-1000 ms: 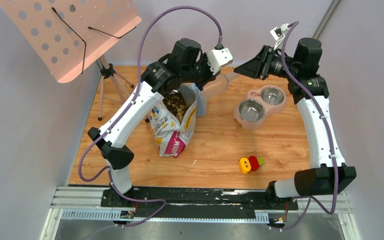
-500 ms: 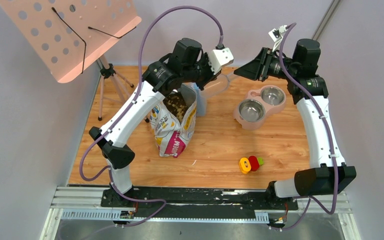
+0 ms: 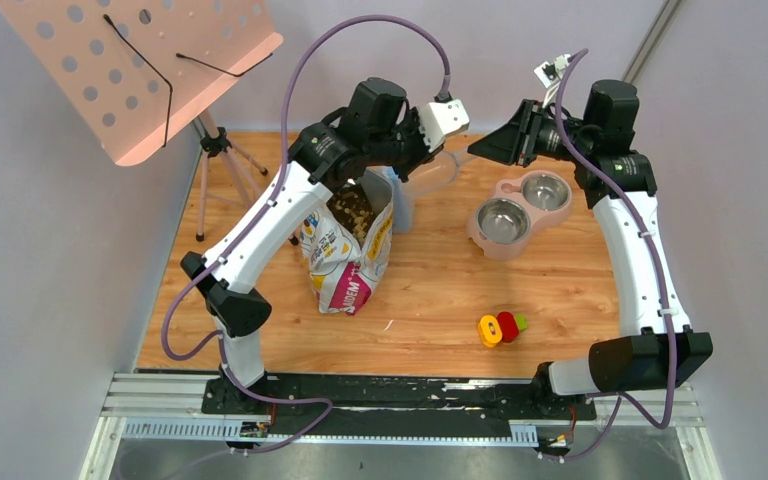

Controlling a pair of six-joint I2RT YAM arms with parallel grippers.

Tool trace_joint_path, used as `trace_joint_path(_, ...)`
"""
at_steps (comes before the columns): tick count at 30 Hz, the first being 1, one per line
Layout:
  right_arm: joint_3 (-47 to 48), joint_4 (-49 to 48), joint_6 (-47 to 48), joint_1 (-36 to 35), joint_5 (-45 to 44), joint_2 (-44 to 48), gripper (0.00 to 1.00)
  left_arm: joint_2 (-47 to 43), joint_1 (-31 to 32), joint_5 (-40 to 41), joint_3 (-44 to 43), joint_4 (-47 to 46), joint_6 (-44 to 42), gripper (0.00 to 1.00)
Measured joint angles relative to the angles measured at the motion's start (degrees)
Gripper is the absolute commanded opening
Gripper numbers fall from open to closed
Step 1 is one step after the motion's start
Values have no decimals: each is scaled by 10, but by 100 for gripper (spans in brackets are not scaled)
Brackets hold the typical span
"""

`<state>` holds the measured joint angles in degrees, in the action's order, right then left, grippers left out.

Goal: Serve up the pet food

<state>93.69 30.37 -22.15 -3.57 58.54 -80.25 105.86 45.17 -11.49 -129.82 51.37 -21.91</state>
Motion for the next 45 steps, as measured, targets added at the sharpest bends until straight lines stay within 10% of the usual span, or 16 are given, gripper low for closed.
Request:
trace_joint_path(5,0,8,8,0,1,0,34,1,0,0,0,2,-3,0)
trace_joint_path(8,0,13,13,0,3,0,2,2,0,0,0,2,-4,0)
trace_joint_path(11,0,20,15,0,5,0,0,4,0,0,0,3,-5,1)
trace_joint_path(16,1,31,30,0,3,0,0,3,0,17,0,3,-15,74)
trace_joint_path(20,15,56,56,0,-7,-2,0,-29,-8,49,31,2,-24,91)
trace_joint_path(32,163,70,80,-43,-55,-79,0,-195,-210,99,59,109,67,87)
trace_joint_path(45,218,100,179,-239,-210,-168,0,-168,-377,-147,189,207,189,80)
